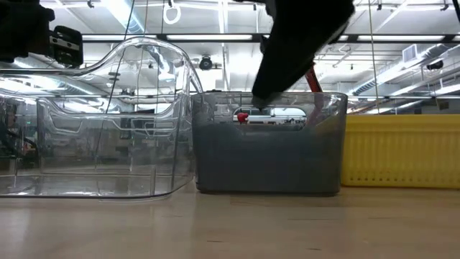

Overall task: Stack baskets by color
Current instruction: Stack the bottom black bin on the top left black bin

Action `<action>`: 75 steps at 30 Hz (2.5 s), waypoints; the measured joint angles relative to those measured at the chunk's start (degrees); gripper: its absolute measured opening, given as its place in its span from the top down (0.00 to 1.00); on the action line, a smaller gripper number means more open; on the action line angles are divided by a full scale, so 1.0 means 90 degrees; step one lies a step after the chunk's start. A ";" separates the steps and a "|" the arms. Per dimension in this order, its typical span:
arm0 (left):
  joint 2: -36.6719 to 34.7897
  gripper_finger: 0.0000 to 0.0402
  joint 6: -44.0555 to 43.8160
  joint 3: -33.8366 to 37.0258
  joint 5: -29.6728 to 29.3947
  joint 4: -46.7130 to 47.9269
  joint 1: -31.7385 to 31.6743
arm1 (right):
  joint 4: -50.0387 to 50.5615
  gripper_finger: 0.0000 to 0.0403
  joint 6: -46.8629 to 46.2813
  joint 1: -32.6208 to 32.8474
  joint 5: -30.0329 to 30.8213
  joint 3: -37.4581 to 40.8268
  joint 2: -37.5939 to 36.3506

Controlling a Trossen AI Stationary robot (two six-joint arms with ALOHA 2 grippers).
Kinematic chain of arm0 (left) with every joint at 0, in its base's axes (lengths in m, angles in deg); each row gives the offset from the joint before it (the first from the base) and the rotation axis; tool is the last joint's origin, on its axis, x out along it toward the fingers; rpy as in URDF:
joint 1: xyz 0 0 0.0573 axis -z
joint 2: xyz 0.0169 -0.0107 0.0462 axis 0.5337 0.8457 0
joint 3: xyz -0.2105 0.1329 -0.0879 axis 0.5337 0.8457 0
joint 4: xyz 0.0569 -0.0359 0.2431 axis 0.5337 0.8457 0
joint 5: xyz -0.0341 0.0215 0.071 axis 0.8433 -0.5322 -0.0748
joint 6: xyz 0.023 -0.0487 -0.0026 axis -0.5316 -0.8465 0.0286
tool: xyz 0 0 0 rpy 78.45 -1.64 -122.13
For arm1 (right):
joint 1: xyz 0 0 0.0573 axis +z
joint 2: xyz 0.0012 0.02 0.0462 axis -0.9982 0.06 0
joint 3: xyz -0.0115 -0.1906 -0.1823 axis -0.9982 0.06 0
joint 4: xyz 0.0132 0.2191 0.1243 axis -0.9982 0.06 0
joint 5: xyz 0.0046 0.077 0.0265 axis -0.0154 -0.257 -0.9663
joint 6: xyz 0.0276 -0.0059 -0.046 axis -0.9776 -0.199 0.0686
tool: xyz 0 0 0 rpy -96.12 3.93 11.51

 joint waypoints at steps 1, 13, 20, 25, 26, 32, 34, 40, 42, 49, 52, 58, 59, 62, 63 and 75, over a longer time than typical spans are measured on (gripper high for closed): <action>0.0001 0.93 0.0000 -0.0001 0.0000 0.0030 0.0000 | -0.0074 0.45 0.0003 0.0007 0.0027 -0.0005 0.0052; 0.0077 0.92 0.0000 -0.0001 0.0000 -0.0071 0.0000 | -0.0114 0.54 0.0213 0.0037 0.0023 0.0002 0.0640; 0.0077 0.93 0.0000 0.0001 0.0000 -0.0098 0.0000 | -0.0129 0.65 0.0259 -0.0058 -0.0033 0.0044 0.0640; 0.0077 0.91 0.0000 -0.0001 -0.0001 -0.0117 -0.0002 | -0.0104 0.77 0.0274 -0.0093 -0.0193 0.0044 0.0640; 0.0077 0.91 0.0000 -0.0001 0.0000 -0.0117 -0.0001 | -0.0102 0.80 0.0271 -0.0098 -0.0251 0.0044 0.0638; 0.0077 0.93 0.0000 -0.0001 0.0000 -0.0114 0.0000 | -0.0073 0.98 0.0114 -0.0163 -0.0618 0.0044 0.0632; 0.0077 0.94 0.0000 -0.0001 0.0000 -0.0114 -0.0001 | -0.0070 0.97 0.0105 -0.0169 -0.0715 0.0044 0.0628; 0.0077 0.92 0.0000 -0.0001 -0.0002 -0.0112 -0.0001 | 0.0321 0.98 0.0107 -0.0165 -0.0868 -0.0107 0.0545; 0.0077 0.91 0.0000 -0.0001 0.0000 -0.0112 -0.0002 | 0.0528 0.98 0.0113 -0.0165 -0.0862 -0.0241 0.0458; 0.0077 0.93 0.0000 0.0001 0.0000 -0.0109 0.0000 | 0.0910 0.99 0.0190 -0.0115 -0.0696 -0.0503 0.0006; 0.0077 0.93 0.0000 0.0000 0.0000 -0.0109 0.0000 | 0.0931 0.99 0.0200 -0.0107 -0.0579 -0.0508 -0.0192; 0.0077 0.93 0.0000 -0.0001 0.0000 -0.0108 -0.0002 | 0.1010 0.99 0.0231 -0.0063 -0.0462 -0.0508 -0.0449; 0.0077 0.93 0.0000 0.0000 0.0000 -0.0109 -0.0002 | 0.1060 0.99 0.0249 -0.0054 -0.0455 -0.0508 -0.0481; 0.0077 0.92 0.0000 -0.0001 0.0000 -0.0109 -0.0001 | 0.1216 0.99 0.0276 -0.0015 -0.0450 -0.0508 -0.0633; 0.0077 0.92 0.0000 -0.0001 0.0000 -0.0109 0.0000 | 0.1249 0.99 0.0280 0.0002 -0.0445 -0.0508 -0.0711; 0.0077 0.94 0.0000 -0.0001 0.0000 -0.0109 0.0000 | 0.1619 0.99 0.1047 -0.0032 0.0319 -0.0515 -0.1522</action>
